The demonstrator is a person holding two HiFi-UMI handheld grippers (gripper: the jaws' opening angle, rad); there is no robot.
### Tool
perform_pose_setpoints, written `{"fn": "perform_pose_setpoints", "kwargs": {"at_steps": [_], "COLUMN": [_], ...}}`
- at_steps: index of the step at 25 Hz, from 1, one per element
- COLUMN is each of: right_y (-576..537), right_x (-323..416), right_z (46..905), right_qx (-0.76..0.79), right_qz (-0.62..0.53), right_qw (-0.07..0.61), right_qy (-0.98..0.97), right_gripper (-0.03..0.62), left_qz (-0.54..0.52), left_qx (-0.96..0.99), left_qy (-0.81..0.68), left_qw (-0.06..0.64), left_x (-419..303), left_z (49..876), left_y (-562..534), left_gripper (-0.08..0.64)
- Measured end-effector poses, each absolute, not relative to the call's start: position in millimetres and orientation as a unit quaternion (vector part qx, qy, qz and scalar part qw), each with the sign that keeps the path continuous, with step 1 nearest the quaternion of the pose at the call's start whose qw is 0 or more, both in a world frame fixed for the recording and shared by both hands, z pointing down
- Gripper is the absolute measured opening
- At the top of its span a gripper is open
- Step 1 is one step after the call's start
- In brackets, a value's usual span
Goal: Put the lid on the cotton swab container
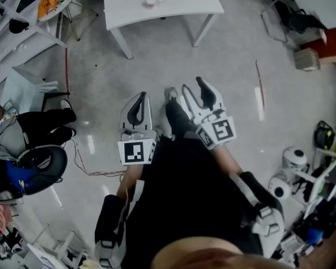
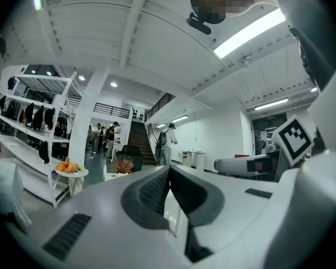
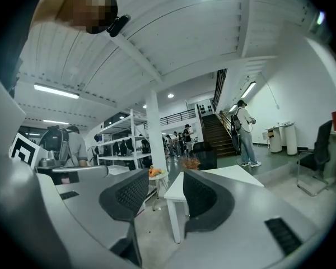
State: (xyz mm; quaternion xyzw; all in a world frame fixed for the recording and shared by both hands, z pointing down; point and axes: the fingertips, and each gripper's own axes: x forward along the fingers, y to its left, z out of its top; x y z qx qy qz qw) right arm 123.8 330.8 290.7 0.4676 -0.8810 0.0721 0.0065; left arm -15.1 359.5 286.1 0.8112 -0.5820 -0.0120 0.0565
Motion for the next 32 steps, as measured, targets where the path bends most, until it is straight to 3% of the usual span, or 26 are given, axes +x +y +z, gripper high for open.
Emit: {"fn": "perform_pose_setpoints", "kwargs": {"at_steps": [15,32], "right_y": [136,1], "right_x": [126,106], "right_z": [272,320], "right_qx": [0.425,0.406], "right_qz": [0.051,0.077], "right_qw": [-0.012,0.04], "right_qy": [-0.904,-0.91], "right_gripper": [0.173,0.173], "left_qz": [-0.008,0.023], "left_qx": [0.792,0.785], "left_qy": [-0.609,-0.618], "left_qw": [0.028,0.044], "left_x": [-6,-28], "left_z": [264,301], "left_y": [178,50], "left_gripper": [0.006,0.006]}}
